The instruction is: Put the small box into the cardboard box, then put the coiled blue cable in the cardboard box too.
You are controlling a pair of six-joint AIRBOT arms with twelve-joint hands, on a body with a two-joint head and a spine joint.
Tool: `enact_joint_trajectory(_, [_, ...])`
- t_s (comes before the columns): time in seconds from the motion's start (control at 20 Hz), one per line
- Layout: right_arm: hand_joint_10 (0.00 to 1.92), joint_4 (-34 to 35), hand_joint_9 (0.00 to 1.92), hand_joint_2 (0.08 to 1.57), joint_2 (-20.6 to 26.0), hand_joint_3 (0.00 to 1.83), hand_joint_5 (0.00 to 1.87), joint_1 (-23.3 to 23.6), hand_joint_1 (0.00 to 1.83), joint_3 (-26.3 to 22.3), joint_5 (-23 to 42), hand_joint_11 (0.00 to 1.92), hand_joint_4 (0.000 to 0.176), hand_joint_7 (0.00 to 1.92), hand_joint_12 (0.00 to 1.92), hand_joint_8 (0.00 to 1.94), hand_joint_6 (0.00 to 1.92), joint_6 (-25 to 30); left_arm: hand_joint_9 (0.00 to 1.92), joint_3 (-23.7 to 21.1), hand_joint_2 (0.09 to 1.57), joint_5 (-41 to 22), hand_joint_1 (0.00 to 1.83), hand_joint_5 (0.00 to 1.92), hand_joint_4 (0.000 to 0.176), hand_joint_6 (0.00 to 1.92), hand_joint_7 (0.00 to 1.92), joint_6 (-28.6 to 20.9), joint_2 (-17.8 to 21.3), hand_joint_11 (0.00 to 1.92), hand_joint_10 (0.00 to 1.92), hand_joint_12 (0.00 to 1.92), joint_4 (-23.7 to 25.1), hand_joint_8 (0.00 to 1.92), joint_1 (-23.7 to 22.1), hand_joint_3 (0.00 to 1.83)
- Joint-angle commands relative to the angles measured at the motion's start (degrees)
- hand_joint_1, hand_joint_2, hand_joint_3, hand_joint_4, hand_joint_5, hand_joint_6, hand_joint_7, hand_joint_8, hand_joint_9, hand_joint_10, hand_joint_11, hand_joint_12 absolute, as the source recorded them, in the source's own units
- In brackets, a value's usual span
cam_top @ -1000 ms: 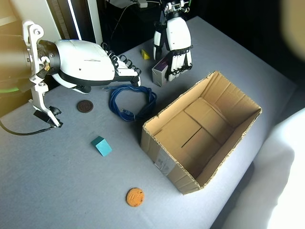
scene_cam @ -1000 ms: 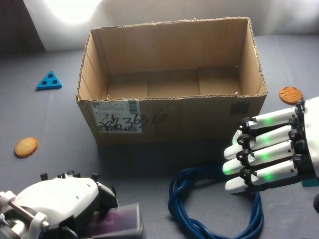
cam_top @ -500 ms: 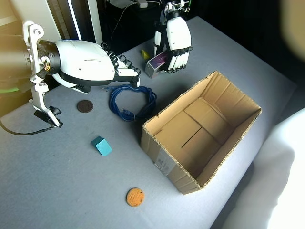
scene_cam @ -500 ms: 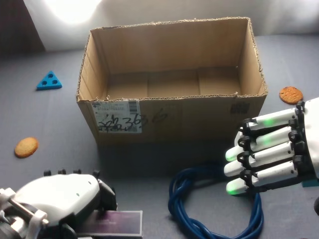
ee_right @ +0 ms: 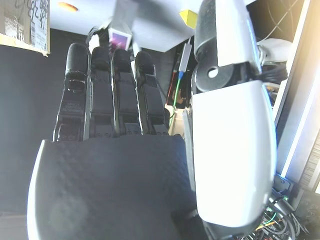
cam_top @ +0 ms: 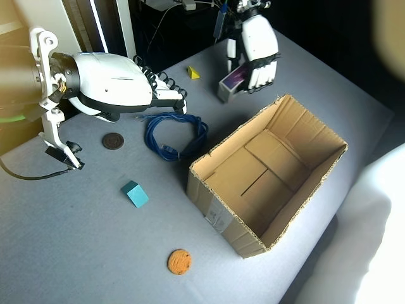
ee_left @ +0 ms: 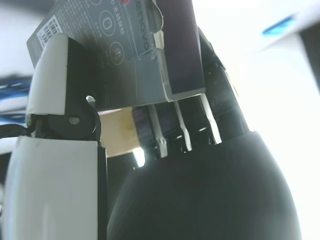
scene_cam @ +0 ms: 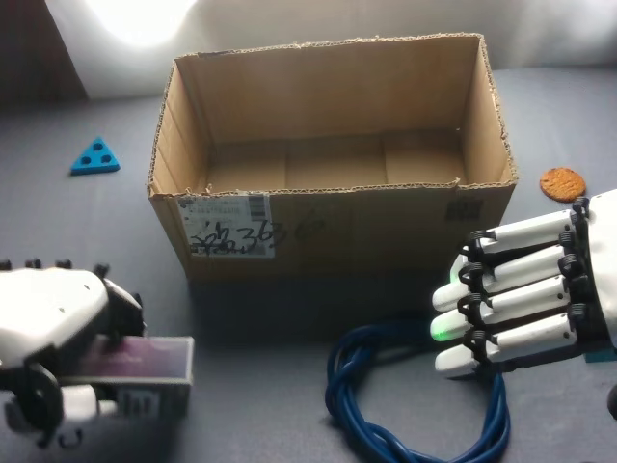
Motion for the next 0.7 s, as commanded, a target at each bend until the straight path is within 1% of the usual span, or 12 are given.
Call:
enact_joint_trajectory(0.0, [0.00, 3.2, 0.24, 0.96, 0.5, 0.00, 0.31, 0.3, 1.16, -0.3, 3.4, 0.00, 0.000, 0.25, 0.79, 0.00, 0.00, 0.0, 0.73, 0.5, 1.18, -2.5, 1.36, 0.90, 0.000, 0.92, 0.85, -0.8, 0.8, 0.51, 1.49, 1.52, 3.7, 1.28, -0.6, 0.00])
enact_joint_trajectory(0.05, [0.00, 3.2, 0.24, 0.95, 0.6, 0.00, 0.30, 0.3, 1.15, -0.3, 3.4, 0.00, 0.000, 0.25, 0.79, 0.00, 0.00, 0.0, 0.73, 1.2, 1.18, -1.8, 1.36, 0.89, 0.000, 0.93, 0.85, -1.4, 1.2, 0.53, 1.49, 1.52, 4.6, 1.28, -0.9, 0.00])
enact_joint_trajectory(0.1, [0.00, 3.2, 0.24, 0.95, 0.6, 0.00, 0.30, 0.2, 1.16, -0.3, 3.4, 0.00, 0.000, 0.25, 0.80, 0.00, 0.00, 0.0, 0.73, 1.8, 1.18, -1.5, 1.36, 0.90, 0.000, 0.91, 0.85, -1.7, 1.7, 0.50, 1.50, 1.54, 5.3, 1.29, -1.4, 0.00])
enact_joint_trajectory(0.2, [0.02, 3.2, 0.30, 0.93, 0.6, 0.00, 0.33, 0.2, 1.18, -0.3, 3.4, 0.00, 0.000, 0.30, 0.88, 0.01, 0.01, 0.0, 0.73, 2.5, 1.17, -0.6, 1.36, 0.91, 0.000, 0.90, 0.86, -1.7, 2.6, 0.50, 1.49, 1.53, 6.0, 1.27, -2.5, 0.00])
enact_joint_trajectory(0.35, [0.01, 3.2, 0.29, 0.95, 0.6, 0.00, 0.30, 0.2, 1.14, -0.3, 3.4, 0.00, 0.000, 0.28, 0.89, 0.00, 0.00, 0.0, 0.74, 3.5, 1.17, 0.1, 1.36, 0.93, 0.000, 0.86, 0.86, -1.9, 3.7, 0.50, 1.48, 1.52, 6.8, 1.27, -3.6, 0.00])
enact_joint_trajectory(0.45, [0.01, 3.2, 0.30, 0.95, 0.6, 0.00, 0.32, 0.2, 1.15, -0.3, 3.4, 0.00, 0.000, 0.30, 0.92, 0.01, 0.01, 0.0, 0.73, 4.3, 1.17, 0.9, 1.36, 0.93, 0.000, 0.84, 0.87, -2.3, 4.2, 0.50, 1.49, 1.54, 7.7, 1.27, -4.5, 0.00])
enact_joint_trajectory(0.5, [0.01, 3.2, 0.30, 0.95, 0.6, 0.00, 0.32, 0.2, 1.14, -0.3, 3.4, 0.00, 0.000, 0.30, 0.91, 0.00, 0.00, 0.0, 0.73, 4.8, 1.17, 1.3, 1.36, 0.94, 0.000, 0.83, 0.87, -2.7, 4.5, 0.50, 1.49, 1.57, 8.6, 1.27, -5.3, 0.00])
enact_joint_trajectory(0.55, [0.01, 3.2, 0.31, 0.96, 0.6, 0.01, 0.33, 0.2, 1.11, -0.3, 3.4, 0.00, 0.000, 0.31, 0.91, 0.01, 0.01, 0.0, 0.72, 5.0, 1.17, 1.3, 1.36, 0.93, 0.000, 0.84, 0.85, -2.7, 4.6, 0.49, 1.51, 1.57, 8.8, 1.31, -5.7, 0.00])
enact_joint_trajectory(0.6, [0.01, 3.2, 0.28, 0.97, 0.6, 0.01, 0.31, 0.2, 1.10, -0.3, 3.4, 0.00, 0.000, 0.29, 0.85, 0.00, 0.00, 0.0, 0.72, 5.3, 1.17, 1.4, 1.36, 0.94, 0.000, 0.84, 0.85, -2.7, 4.6, 0.50, 1.50, 1.55, 9.0, 1.29, -6.2, 0.00])
enact_joint_trajectory(0.65, [0.00, 3.2, 0.27, 0.96, 0.6, 0.00, 0.31, 0.2, 1.11, -0.3, 3.4, 0.00, 0.000, 0.28, 0.82, 0.00, 0.00, 0.0, 0.71, 5.7, 1.18, 1.4, 1.36, 0.91, 0.000, 0.88, 0.84, -2.7, 4.7, 0.47, 1.52, 1.58, 9.5, 1.29, -6.8, 0.00])
